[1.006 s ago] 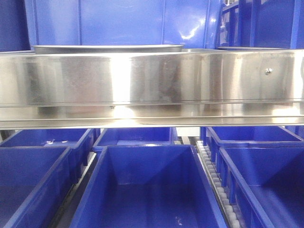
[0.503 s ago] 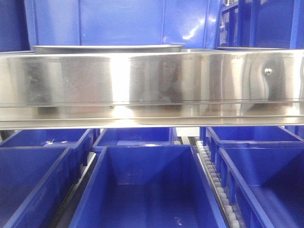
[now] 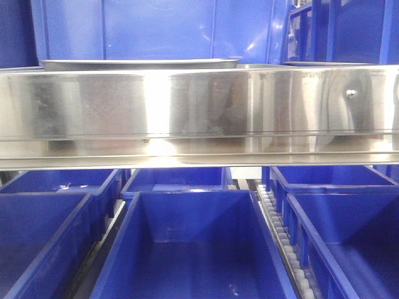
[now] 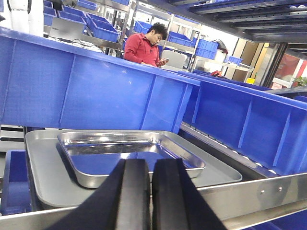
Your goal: Stack silver trays without gaps
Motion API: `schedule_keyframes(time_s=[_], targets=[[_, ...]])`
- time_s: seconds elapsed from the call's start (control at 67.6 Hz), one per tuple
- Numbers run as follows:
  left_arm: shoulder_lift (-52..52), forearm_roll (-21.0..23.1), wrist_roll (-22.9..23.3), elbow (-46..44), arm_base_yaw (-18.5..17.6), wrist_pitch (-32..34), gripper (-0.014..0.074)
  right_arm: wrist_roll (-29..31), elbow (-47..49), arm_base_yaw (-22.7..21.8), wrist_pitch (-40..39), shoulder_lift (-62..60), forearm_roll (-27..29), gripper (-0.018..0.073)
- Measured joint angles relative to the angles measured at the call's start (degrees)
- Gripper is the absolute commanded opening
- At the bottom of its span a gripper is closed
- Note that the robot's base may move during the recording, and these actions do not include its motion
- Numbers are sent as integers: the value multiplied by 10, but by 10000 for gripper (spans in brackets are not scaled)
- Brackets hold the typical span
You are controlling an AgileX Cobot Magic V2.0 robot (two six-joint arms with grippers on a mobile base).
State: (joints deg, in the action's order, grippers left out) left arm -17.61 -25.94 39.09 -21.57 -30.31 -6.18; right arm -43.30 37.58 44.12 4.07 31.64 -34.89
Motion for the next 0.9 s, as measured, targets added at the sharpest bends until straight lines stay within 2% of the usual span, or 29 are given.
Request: schedule_keyframes(time_s=[0.104,0.192,0.207,0.281,0.399,0.473,0.592,0.681,0.814,0.902], targets=[[0,0,0,0,0,0,13,12,-10,0,21,-15,2,-17],[0,0,0,0,0,0,13,88,-31,-14,72,-46,55,-17],[0,0,0,0,0,0,13,105,-37,-20,83,-54,75,-17],[0,0,0,0,0,0,13,151,-68,-48,109,-81,110,-17],[0,-1,0,0,0,0,13,182,-121,-107,111,-116,139,-17],[0,-1,0,0,0,0,13,221,-159,-149,108,-134,193,-17],[0,-1,0,0,0,0,13,344,-213,-216,58,-157,290,-17],[0,-1,0,0,0,0,13,439,-253,-271,-14,-166,358,-17],[0,-1,0,0,0,0,13,473,-310,-349,-109,-171,386,-17],[0,-1,0,0,0,0,13,477,-339,-395,-127,-186,390,-17]])
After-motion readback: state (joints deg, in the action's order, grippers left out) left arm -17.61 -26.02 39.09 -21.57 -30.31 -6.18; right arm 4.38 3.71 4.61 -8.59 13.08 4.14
